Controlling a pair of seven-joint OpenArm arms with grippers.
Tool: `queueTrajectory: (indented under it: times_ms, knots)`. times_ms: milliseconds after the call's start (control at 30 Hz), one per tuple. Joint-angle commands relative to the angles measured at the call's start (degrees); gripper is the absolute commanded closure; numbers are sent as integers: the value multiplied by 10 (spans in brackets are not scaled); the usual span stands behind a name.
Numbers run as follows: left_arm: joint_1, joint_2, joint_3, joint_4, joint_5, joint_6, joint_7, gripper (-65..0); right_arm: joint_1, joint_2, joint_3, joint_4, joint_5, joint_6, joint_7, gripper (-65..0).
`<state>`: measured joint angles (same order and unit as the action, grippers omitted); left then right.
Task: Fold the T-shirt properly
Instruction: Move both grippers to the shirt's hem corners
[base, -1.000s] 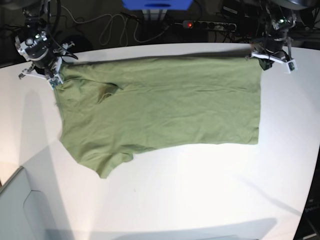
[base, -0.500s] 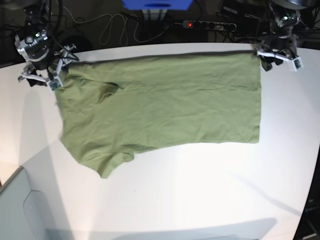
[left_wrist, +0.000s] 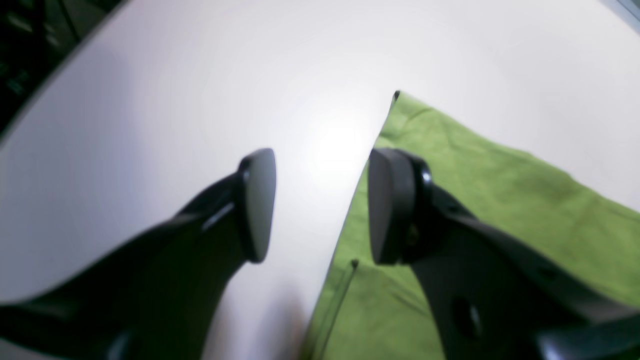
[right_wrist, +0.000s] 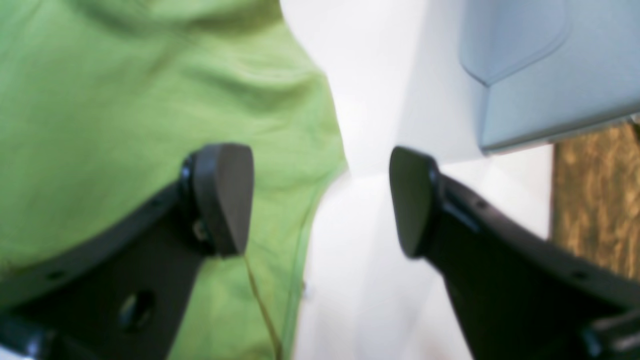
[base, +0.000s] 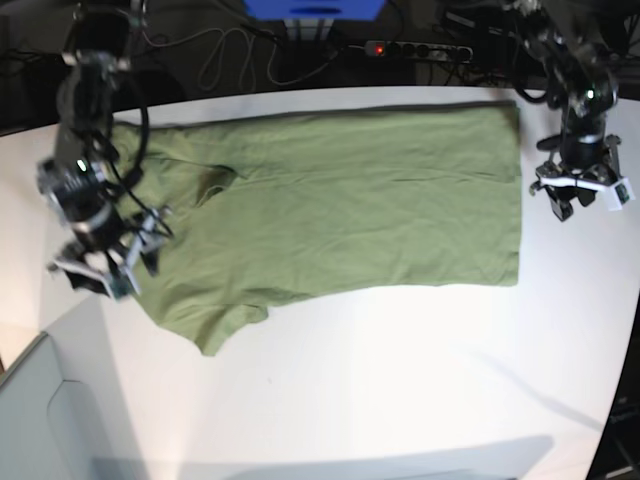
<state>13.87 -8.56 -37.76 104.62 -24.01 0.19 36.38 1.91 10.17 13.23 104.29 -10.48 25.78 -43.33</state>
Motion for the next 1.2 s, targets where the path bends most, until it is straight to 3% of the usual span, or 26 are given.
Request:
queueTrajectory:
  times_ms: [0,133,233,367,633,900,1100,1167]
  knots:
    - [-21,-5,3,0,-1,-2,-17,-290,33,-3,-1,-16,8,-1,15,-416]
    - [-89,-8,9,-51,21,-3,-18,-291,157,-20,-5,-199,10,-1,26,-416]
    - [-144,-42,67,-107,39,-3,-23,-294,254,-31,-3,-368,10,-1,72,-416]
    - [-208,-73,127,-184,43,-2,-25,-360,314,-29,-3,-499,9,-3,128,-416]
    - [-316,-77,152,-365,44,-1,-53,-369,300,-25,-3,-511,7,-3,152,-416]
    - [-326,-89,219,-444,43,-1,-106,-368,295,-18,-4,-511,7,-3,152,-416]
    - [-327,-89,228,-488,43,-1,-114,-365,296,-14,-4,-511,7,-3,153,-416]
    - [-327,-89,229,-493,43,-1,-114,-333,298,-14,-4,-511,7,-3,153,-416]
